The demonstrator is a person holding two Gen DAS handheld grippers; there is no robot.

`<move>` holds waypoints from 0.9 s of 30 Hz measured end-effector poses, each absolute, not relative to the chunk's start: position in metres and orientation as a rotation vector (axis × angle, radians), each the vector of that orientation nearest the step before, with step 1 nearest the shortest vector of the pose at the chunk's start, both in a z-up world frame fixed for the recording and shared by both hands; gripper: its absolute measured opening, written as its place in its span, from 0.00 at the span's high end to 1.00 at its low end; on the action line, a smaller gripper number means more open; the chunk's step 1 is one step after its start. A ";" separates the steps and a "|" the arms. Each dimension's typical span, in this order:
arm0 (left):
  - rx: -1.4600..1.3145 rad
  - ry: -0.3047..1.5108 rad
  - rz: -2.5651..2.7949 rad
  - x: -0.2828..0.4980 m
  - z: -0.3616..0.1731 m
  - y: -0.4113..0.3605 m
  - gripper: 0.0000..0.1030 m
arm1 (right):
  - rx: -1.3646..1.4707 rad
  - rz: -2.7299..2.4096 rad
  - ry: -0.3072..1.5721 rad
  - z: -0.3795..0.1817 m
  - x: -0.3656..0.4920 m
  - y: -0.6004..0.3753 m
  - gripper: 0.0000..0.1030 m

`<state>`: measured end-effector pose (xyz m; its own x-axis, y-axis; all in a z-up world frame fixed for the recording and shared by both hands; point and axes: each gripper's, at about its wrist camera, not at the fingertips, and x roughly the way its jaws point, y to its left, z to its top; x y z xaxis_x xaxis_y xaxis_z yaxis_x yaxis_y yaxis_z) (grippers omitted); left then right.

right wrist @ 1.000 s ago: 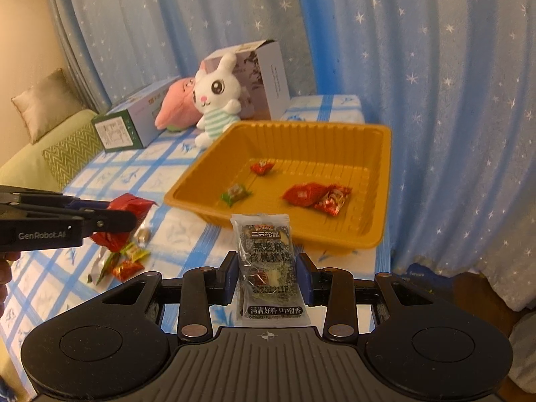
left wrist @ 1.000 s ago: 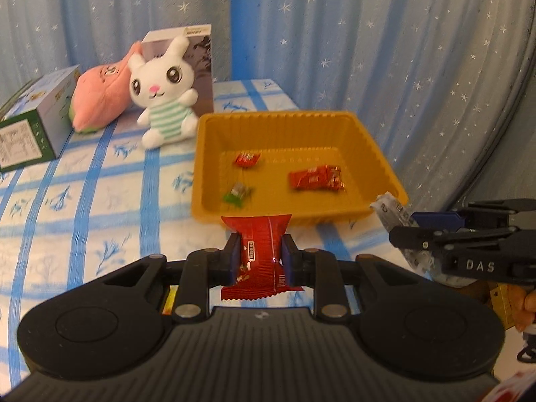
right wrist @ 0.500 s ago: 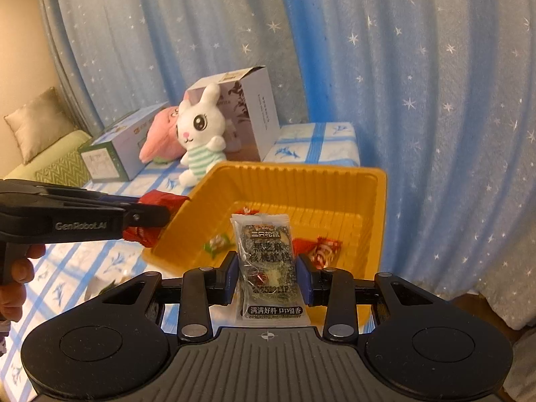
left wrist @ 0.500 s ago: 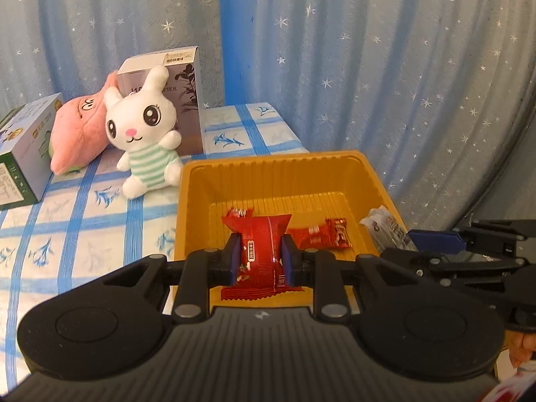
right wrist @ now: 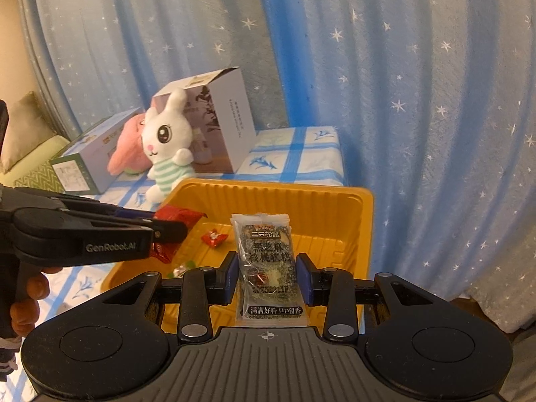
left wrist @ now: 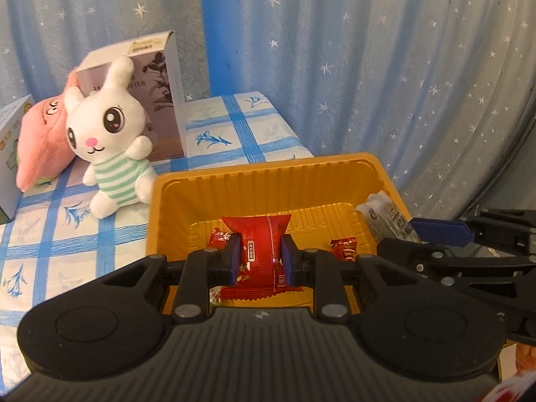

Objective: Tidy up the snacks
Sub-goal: 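Carry both packets over the orange tray and open both grippers to drop them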

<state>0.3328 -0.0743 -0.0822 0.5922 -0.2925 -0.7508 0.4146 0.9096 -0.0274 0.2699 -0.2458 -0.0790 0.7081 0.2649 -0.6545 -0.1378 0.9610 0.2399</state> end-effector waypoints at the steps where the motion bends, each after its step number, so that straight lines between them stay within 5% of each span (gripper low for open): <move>1: 0.159 0.847 -0.414 0.336 -0.085 -0.076 0.77 | 0.178 0.221 0.755 -0.080 0.272 -0.247 0.64; 27: 0.164 0.928 -0.382 0.365 -0.121 -0.074 0.77 | 0.168 0.222 0.790 -0.096 0.296 -0.258 0.64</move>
